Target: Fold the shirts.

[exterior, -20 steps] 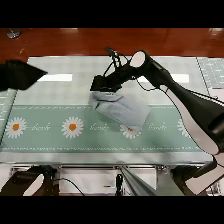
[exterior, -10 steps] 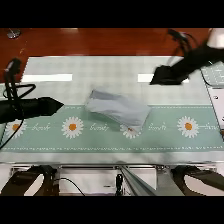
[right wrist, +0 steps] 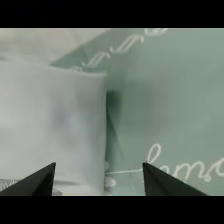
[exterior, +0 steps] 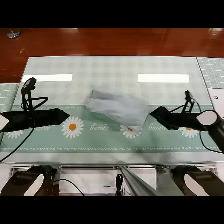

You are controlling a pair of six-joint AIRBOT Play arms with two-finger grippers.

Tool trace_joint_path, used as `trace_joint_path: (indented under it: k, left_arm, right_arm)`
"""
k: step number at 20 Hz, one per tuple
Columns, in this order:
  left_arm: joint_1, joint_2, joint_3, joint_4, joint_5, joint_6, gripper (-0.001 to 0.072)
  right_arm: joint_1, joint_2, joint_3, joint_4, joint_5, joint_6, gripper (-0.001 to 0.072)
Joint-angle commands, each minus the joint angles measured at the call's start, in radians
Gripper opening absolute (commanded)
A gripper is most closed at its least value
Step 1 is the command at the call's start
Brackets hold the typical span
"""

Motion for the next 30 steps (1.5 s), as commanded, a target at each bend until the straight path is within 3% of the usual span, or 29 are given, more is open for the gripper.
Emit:
trace_joint_path:
  k: [1,4,8,9,11,13,17,21,26,30]
  left_arm:
    - [-0.004,0.0,-0.012,-0.006,0.026,0.0,0.0022]
    - [-0.004,0.0,-0.012,-0.006,0.029,0.0,0.0022]
    - [-0.004,0.0,-0.012,-0.014,0.029,0.0,0.0022]
    - [-0.004,0.0,-0.012,-0.014,0.029,0.0,0.0021]
    - [-0.004,0.0,-0.012,-0.014,0.029,0.0,0.0022]
    - [-0.004,0.0,-0.012,-0.013,0.029,0.0,0.0021]
    - [-0.004,0.0,-0.012,-0.013,0.037,0.0,0.0022]
    - [-0.004,0.0,-0.013,-0.013,0.04,0.0,0.0022]
    - [-0.004,0.0,-0.013,-0.013,0.04,0.0,0.0022]
    - [-0.004,0.0,-0.013,-0.013,0.04,0.0,0.0022]
  right_arm:
    - [-0.003,-0.193,0.011,0.249,0.073,-0.258,0.0623]
    - [0.002,-0.382,0.119,0.335,0.159,-0.359,0.0623]
    - [0.103,-0.52,0.282,0.338,0.171,-0.358,0.0613]
    - [0.138,-0.542,0.33,0.338,0.186,-0.359,0.0581]
    - [0.182,-0.564,0.436,0.323,0.235,-0.392,0.0022]
    - [0.211,-0.562,0.575,0.304,0.276,-0.397,0.0022]
    - [0.221,-0.562,0.914,0.195,0.343,-0.262,0.0022]
    - [0.196,-0.562,1.237,-0.027,0.466,-0.119,0.0022]
    - [-0.004,-0.543,1.456,-0.079,0.738,-0.066,0.0022]
    - [-0.236,-0.468,1.472,-0.107,0.879,-0.039,0.0021]
